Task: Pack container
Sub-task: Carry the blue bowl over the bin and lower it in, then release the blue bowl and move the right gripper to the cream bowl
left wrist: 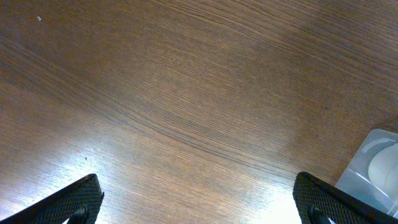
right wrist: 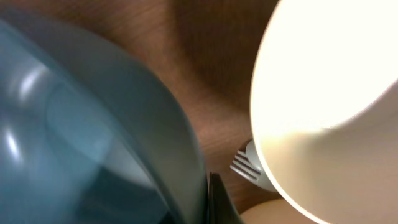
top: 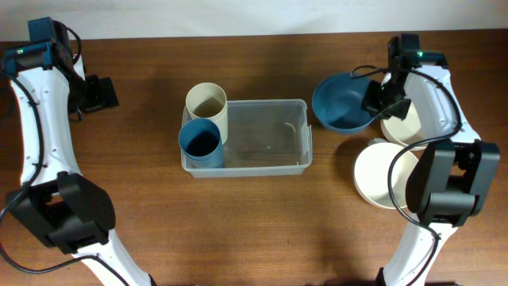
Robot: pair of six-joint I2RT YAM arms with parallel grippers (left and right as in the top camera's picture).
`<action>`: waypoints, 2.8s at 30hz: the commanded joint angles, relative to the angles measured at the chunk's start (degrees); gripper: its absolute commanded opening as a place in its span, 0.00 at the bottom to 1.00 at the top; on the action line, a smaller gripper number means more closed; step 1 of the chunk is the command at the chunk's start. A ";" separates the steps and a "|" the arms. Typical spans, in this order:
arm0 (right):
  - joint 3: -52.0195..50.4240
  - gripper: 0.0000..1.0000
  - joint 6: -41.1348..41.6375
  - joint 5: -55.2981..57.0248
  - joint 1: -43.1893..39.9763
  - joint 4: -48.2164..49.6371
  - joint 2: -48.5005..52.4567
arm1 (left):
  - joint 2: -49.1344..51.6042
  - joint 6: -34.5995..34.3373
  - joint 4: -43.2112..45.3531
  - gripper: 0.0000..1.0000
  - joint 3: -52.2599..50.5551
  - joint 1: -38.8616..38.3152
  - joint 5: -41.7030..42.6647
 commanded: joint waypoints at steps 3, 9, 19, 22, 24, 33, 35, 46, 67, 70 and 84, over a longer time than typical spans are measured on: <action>2.29 0.04 -0.11 0.46 -0.09 -1.01 -0.37 | -0.11 -0.57 0.00 1.00 0.92 0.11 0.59; 5.90 0.04 -2.34 -3.85 -0.11 -2.91 -4.17 | -0.11 -0.57 0.00 1.00 0.92 0.11 0.61; 11.82 0.04 -6.99 -14.43 0.02 -7.61 -14.43 | -0.11 -0.57 0.00 1.00 0.92 0.11 0.59; 11.82 0.04 -8.57 -18.88 0.17 -9.60 -16.48 | -0.11 -0.57 0.00 1.00 0.92 0.11 0.59; 11.82 0.04 -9.40 -20.17 0.76 -11.06 -16.55 | -0.11 -0.57 0.00 1.00 0.92 0.11 0.59; 10.73 0.04 -10.14 -20.13 9.25 -13.77 -16.44 | -0.11 -0.57 0.00 1.00 0.92 0.11 0.59; 9.81 0.04 -9.92 -19.02 11.08 -13.53 -16.11 | -0.11 -0.57 0.00 1.00 0.92 0.11 0.59; -5.33 0.04 -6.43 -17.00 18.32 -4.94 -15.61 | -0.11 -0.57 0.00 1.00 0.92 0.11 0.61; -15.37 0.04 -0.48 -11.52 24.87 12.04 -13.77 | -0.11 -0.57 0.00 1.00 0.92 0.11 0.59; -15.39 0.04 -0.39 -11.52 24.87 12.87 -11.82 | -0.11 -0.57 0.00 1.00 0.92 0.11 0.61; -15.45 0.04 -0.42 -11.50 24.87 14.82 -6.97 | -0.11 -0.57 0.00 1.00 0.92 0.11 0.59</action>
